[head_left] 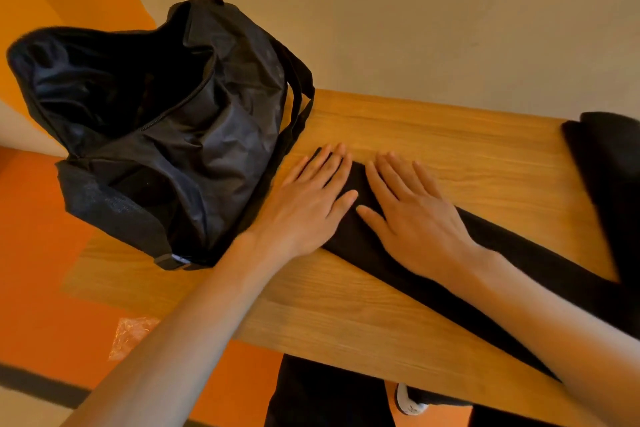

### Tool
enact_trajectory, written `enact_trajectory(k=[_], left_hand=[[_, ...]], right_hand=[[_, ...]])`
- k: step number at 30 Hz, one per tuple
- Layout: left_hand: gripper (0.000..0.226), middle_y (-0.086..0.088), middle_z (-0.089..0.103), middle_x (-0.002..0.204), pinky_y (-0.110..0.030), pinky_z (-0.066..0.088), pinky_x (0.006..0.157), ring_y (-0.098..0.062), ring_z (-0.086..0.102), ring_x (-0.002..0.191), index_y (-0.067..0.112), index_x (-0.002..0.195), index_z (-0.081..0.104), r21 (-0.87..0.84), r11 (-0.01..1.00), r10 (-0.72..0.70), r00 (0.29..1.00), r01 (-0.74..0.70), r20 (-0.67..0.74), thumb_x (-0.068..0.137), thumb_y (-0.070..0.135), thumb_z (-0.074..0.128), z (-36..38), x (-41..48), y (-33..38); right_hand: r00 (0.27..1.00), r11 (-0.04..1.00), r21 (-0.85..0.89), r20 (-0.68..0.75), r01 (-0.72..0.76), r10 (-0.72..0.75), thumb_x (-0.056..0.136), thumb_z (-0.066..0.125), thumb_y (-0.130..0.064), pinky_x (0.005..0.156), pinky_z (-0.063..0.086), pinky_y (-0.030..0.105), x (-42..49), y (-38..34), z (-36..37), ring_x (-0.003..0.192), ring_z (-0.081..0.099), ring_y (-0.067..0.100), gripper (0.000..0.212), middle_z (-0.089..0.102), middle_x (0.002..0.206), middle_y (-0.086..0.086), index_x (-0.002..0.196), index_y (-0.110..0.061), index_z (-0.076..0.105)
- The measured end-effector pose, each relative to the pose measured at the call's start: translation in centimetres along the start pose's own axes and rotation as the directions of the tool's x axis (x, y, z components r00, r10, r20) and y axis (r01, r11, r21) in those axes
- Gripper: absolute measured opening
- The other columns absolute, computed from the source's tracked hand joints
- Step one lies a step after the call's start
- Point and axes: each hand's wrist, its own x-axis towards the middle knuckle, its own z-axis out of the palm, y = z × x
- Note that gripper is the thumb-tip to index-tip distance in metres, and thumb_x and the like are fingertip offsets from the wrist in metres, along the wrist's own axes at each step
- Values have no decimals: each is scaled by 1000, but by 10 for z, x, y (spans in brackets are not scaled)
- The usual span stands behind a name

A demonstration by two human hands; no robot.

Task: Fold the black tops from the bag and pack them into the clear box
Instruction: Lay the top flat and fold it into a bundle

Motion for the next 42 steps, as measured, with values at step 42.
enact_trajectory(k=[42], left_hand=[[77, -4, -18, 170, -49, -2, 127, -25, -21, 156, 38, 162, -5, 52, 992, 109, 993, -112, 53, 98, 73, 18, 28, -54, 159]], right_hand=[[839, 835, 126, -37, -535, 543, 90, -14, -78, 127, -4, 46, -209, 57, 27, 156, -12, 23, 84, -14, 168, 8, 162, -34, -7]])
